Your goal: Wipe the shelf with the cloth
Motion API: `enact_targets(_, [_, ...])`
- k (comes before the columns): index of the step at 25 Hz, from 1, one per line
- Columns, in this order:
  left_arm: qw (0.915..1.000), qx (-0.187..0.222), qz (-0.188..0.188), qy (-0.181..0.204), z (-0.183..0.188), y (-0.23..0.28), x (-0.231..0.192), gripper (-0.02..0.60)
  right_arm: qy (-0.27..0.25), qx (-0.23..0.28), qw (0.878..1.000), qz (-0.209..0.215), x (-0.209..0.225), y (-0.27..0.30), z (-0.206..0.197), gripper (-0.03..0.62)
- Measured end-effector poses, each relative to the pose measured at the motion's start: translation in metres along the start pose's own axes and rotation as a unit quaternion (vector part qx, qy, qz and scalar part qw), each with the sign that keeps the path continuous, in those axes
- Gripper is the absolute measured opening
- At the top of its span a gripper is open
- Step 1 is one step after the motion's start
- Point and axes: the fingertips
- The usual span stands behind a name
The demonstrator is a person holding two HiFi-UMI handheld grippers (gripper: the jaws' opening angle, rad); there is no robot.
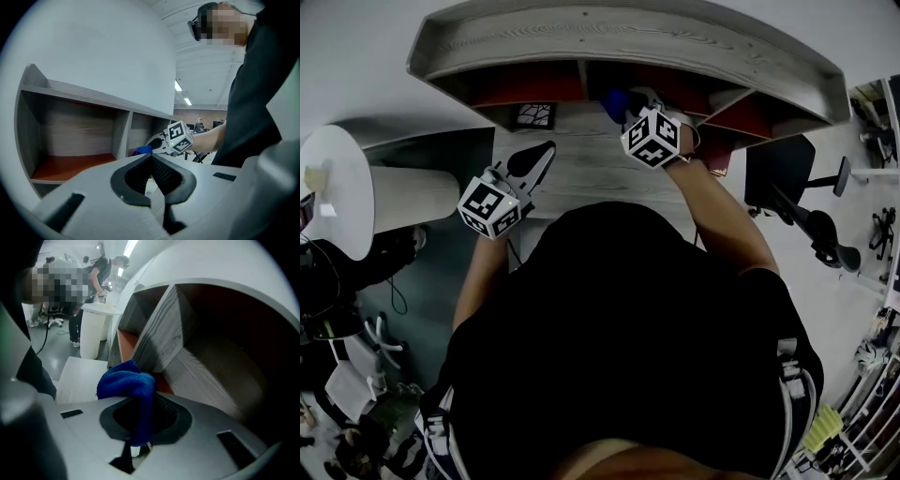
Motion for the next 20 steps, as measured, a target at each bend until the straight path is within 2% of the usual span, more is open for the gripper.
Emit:
enact_targets(9, [0.9980,-0.027,-0.056,0.012,0.000,0.039,0.021,0.017,0.056,0.010,0.998,-0.014,-0.008,-0.050,-0.026,0.048])
enact_targets(20, [0.9920,-0.054,-0.111,0.028,-0.002,0.072,0.044,0.017,0.111,0.015,0.992,-0.060,-0.008,-0.112,-0.036,0.048])
Point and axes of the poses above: the fingertips, and each gripper's own axes: y forward along the fingers, x to its right, z out of its top, and after that the axes turned 14 degrees about -y, right-handed
